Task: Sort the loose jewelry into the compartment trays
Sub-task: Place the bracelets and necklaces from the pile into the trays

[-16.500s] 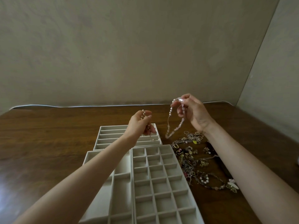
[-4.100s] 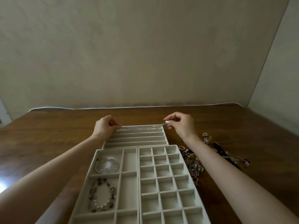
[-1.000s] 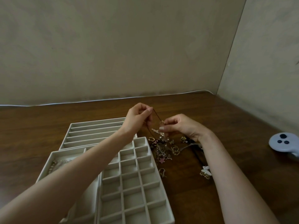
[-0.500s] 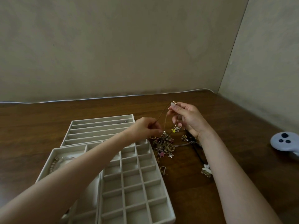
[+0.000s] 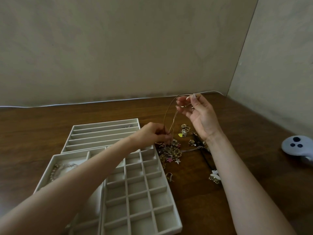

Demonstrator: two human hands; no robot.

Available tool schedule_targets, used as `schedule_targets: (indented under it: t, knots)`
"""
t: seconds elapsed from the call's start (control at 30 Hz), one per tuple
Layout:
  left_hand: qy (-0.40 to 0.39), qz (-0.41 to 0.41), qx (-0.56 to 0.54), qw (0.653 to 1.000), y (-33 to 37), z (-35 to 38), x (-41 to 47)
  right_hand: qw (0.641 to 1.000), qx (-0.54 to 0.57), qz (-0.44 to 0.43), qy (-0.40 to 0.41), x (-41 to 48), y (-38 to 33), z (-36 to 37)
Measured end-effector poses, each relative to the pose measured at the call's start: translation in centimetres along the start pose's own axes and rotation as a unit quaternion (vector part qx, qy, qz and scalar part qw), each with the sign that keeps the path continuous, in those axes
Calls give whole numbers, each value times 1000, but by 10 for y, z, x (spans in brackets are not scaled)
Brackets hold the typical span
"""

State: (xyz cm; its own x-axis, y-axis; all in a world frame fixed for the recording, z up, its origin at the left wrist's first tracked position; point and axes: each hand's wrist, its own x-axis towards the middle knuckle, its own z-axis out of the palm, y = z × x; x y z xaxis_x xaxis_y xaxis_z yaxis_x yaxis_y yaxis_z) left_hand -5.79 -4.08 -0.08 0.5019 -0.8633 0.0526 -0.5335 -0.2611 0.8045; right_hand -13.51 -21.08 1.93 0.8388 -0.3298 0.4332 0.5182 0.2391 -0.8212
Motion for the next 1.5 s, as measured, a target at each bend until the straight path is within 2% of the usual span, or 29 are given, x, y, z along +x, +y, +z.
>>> schedule_targets:
  t: [0.23,0.37,0.57,0.73,0.83,0.93,0.97,1.0,1.07,1.13,1.17,1.23,1.33,1.43,1.5]
  knots:
    - [10,-33,-116,993,4,-6,-4,997,25,-39,57,2,-1,-3]
    - [37,-43,-158,986,6,-8,-6,996,5,-33,84,1,-1,-3]
    - [99,-42,-242,964,11,-12,-7,990,-94,4,102,-2,2,-3]
    - [120,-37,-266,956,14,-14,-6,968,-229,85,65,-3,11,0]
    - [120,-48,-281,951,14,-14,-7,926,-347,142,30,-3,20,2]
    - [123,-62,-293,946,14,-14,-6,825,-553,112,33,-3,30,2]
    - [126,-67,-298,944,13,-14,-6,806,-585,85,35,-3,31,3]
    - [129,-72,-303,941,13,-14,-5,806,-588,56,32,-3,31,4]
    - [137,-81,-312,937,11,-15,-5,840,-543,4,8,-4,28,8]
    - [144,-90,-321,932,12,-16,-4,877,-478,-8,-37,-6,26,17]
    - [148,-96,-325,929,12,-16,-3,884,-464,-3,-61,-8,27,20]
    - [151,-105,-321,929,13,-16,-2,872,-482,-4,-87,-9,30,24]
    - [120,-110,-292,942,15,-14,-3,860,-505,-35,-69,-9,33,25]
    - [101,-114,-260,954,17,-12,-4,872,-484,-56,-45,-9,29,23]
    - [111,-128,-225,960,19,-13,-4,891,-451,-41,-33,-8,26,22]
